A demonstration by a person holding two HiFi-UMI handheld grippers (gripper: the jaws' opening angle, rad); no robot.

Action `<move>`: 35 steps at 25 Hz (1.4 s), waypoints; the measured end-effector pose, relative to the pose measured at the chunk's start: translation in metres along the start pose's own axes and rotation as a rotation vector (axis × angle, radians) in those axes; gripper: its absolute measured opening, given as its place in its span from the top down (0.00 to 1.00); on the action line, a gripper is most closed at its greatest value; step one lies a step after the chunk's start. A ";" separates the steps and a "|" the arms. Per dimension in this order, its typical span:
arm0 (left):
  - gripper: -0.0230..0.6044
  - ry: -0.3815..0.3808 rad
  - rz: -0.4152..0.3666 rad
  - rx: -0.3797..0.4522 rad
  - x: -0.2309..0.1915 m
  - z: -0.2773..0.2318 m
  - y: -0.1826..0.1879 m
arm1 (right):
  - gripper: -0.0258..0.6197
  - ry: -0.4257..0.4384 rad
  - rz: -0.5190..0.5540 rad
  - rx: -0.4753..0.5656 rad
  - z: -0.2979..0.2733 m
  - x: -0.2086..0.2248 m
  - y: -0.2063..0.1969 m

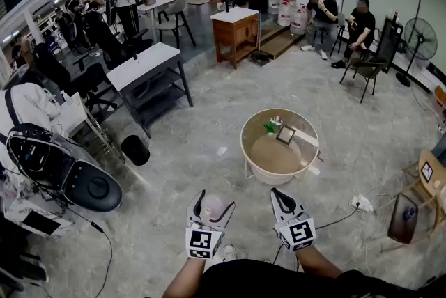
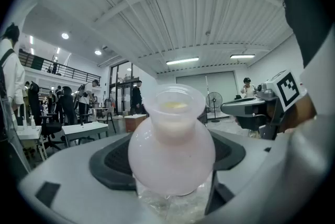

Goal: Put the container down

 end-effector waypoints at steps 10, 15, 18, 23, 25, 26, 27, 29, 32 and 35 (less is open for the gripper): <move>0.32 -0.009 -0.017 0.008 0.003 -0.003 -0.001 | 0.96 -0.011 0.012 0.000 -0.002 0.003 -0.005; 0.32 -0.015 -0.008 0.009 0.009 -0.008 -0.004 | 0.96 0.005 0.022 0.002 0.000 0.005 -0.008; 0.32 -0.016 -0.008 0.008 0.019 -0.011 -0.006 | 0.96 0.019 0.006 0.011 0.008 0.009 -0.007; 0.32 -0.056 -0.004 0.007 -0.029 -0.038 -0.005 | 0.96 -0.014 0.005 0.002 -0.042 0.004 -0.008; 0.32 -0.077 -0.011 0.010 -0.038 -0.045 -0.006 | 0.96 -0.034 0.009 0.007 -0.053 0.003 -0.008; 0.32 -0.085 -0.014 0.010 -0.042 -0.047 -0.006 | 0.96 -0.045 0.011 0.005 -0.057 0.003 -0.008; 0.32 -0.092 -0.016 0.010 -0.045 -0.049 -0.006 | 0.96 -0.056 0.011 0.000 -0.061 0.003 -0.008; 0.32 -0.105 -0.015 0.008 -0.053 -0.055 -0.006 | 0.96 -0.076 0.013 -0.009 -0.069 0.005 -0.008; 0.32 -0.131 -0.016 0.002 -0.067 -0.065 -0.009 | 0.96 -0.110 0.013 -0.016 -0.081 0.005 -0.009; 0.32 -0.148 -0.007 -0.003 -0.075 -0.079 -0.013 | 0.96 -0.122 0.013 -0.028 -0.089 0.007 -0.015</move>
Point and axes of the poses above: the fingertips, and each gripper's own axes: z backward along the fingers, x to its right, y out of its top, the point moved 3 cm from there along z, backward along the fingers
